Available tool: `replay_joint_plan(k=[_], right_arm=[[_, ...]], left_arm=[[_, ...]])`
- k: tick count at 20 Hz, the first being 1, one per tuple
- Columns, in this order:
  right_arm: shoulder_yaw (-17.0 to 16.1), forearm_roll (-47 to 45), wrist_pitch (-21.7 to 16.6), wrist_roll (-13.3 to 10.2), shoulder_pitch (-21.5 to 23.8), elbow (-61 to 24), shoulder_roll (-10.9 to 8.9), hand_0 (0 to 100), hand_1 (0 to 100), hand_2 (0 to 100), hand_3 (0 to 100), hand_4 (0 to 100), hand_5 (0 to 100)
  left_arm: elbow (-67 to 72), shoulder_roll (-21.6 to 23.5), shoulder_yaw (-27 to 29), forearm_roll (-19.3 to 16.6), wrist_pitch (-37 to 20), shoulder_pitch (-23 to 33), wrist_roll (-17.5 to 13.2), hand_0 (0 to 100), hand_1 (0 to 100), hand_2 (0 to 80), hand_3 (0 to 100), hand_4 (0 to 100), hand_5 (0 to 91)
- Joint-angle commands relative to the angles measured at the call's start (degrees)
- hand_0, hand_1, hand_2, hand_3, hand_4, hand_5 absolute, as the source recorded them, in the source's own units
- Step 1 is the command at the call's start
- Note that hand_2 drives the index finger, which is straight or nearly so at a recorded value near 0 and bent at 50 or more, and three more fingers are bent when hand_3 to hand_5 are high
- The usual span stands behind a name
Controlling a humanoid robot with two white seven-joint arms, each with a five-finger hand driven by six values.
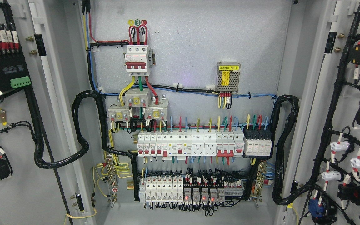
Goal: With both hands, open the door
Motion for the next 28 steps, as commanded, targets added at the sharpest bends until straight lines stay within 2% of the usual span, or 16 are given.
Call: replay_joint_plan(k=[1,9,17,28], right_arm=[[-1.7,-1.0,0.1,0.0,0.0,1.7,-1.21,22,0,0,0,0,0],[-2.5,-1.0,0.1,0.0,-0.1,2.6,-1.21,22,0,0,0,0,0],[-2.4,-1.0,0.2,0.0,-0.4,2.7,-1.21,22,0,0,0,0,0],[-2.2,-1.0,0.3,0.0,-0.5,2.9,-1.03,22,0,0,0,0,0]], left_arm=[[8.1,4.5,-1.8,0.4,0.0,-3.3,0.0,30,0,2.8,3,4,0.0],[11.2,5.4,-4.8,0.4,0.0,-6.8,0.1,30,0,2.8,3,4,0.0],[11.1,5.6,-4.4,0.5,2.1,-6.8,0.0,30,0,2.8,3,4,0.0],[10.3,5.5,-4.3,0.5,2.3,-6.9,0.1,30,0,2.8,3,3,0.0]])
